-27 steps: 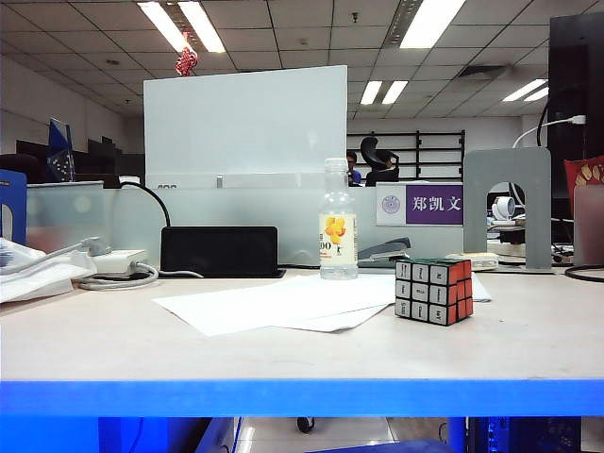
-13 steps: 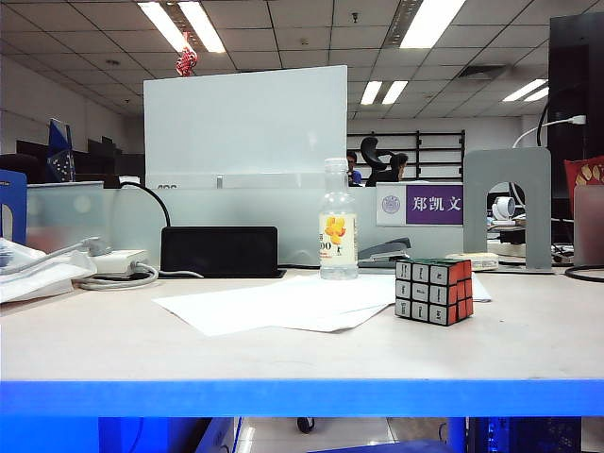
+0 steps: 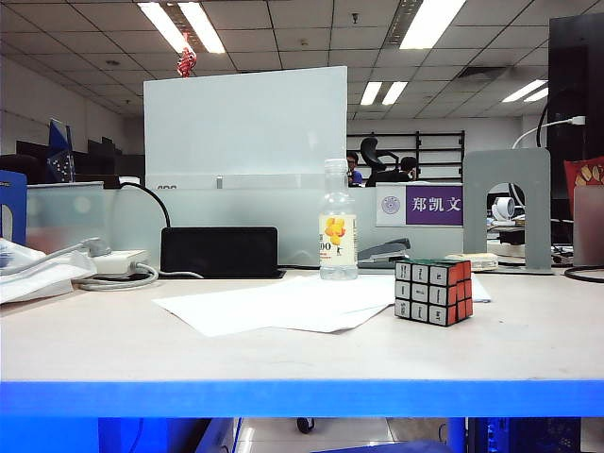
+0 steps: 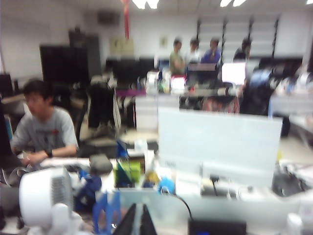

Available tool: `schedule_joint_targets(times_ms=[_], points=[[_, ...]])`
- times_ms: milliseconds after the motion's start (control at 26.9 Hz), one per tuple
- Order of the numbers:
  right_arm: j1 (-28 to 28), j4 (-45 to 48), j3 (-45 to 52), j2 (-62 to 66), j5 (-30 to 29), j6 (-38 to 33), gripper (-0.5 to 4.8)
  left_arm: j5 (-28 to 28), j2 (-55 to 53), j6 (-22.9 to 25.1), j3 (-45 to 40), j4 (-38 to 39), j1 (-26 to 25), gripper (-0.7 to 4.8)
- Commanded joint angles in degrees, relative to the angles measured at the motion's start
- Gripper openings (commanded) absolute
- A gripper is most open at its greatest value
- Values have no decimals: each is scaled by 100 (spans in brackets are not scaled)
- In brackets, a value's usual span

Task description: Rotate the Rubik's Cube so that the bottom side is facing up.

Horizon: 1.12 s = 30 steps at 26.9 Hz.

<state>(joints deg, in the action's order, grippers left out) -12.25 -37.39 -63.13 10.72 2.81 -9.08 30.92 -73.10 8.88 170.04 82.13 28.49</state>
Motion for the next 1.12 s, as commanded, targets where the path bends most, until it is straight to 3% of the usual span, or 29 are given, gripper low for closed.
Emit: schedule_joint_targets(times_ms=[37,149,261,372,410,521,596,633,670,745,819,931,1005,1043,1117], points=[[4,118,514,4,-2,-138,-4,199,358,442,-260,50,24,-6],[4,872,1386,4,-15,-330,-4,455,688,658,-892,50,535,-6],[4,1781,2249,4,-28,-345,-4,802,1128,227,-2096,50,1373,-6],[4,2144,2850,4,-101,-323,-4,1888,1733,-98,-4094,37,2430,-6],[11,2138,2999,4,-103,-236,-4,2345,2076,-487,-5195,-57,3001,-6],[13,2135,3254,-9,-96,-61,-4,3635,3250,-1268,-8384,-1239,4446,-6],[15,2164,3401,-2,11,168,-4,4529,4133,-1613,-10196,-2149,5047,-6],[20,2192,3456,-4,9,170,-4,4736,4389,-1740,-10603,-2343,5158,-6],[20,2304,3604,-9,7,162,-4,4900,4983,-2229,-11285,-2581,5344,-6],[2,2809,3917,-52,-221,77,-4,4924,5912,-2907,-11829,-2544,5458,-6],[9,3412,4256,-83,-299,-52,-4,4892,6854,-3158,-12013,-2551,5521,-6],[-2,3969,4739,-72,-793,-205,-4,4741,7291,-3169,-11785,-2164,5816,-6],[-7,4354,5130,-72,-1283,-531,-4,4024,7165,-2822,-11499,-1939,6057,-6],[-17,4533,5351,-94,-1285,-643,-4,3652,7182,-2636,-11519,-1956,6437,-6],[-77,4577,5525,-107,-1388,-638,-4,3477,7296,-2656,-11534,-1637,7143,-6]])
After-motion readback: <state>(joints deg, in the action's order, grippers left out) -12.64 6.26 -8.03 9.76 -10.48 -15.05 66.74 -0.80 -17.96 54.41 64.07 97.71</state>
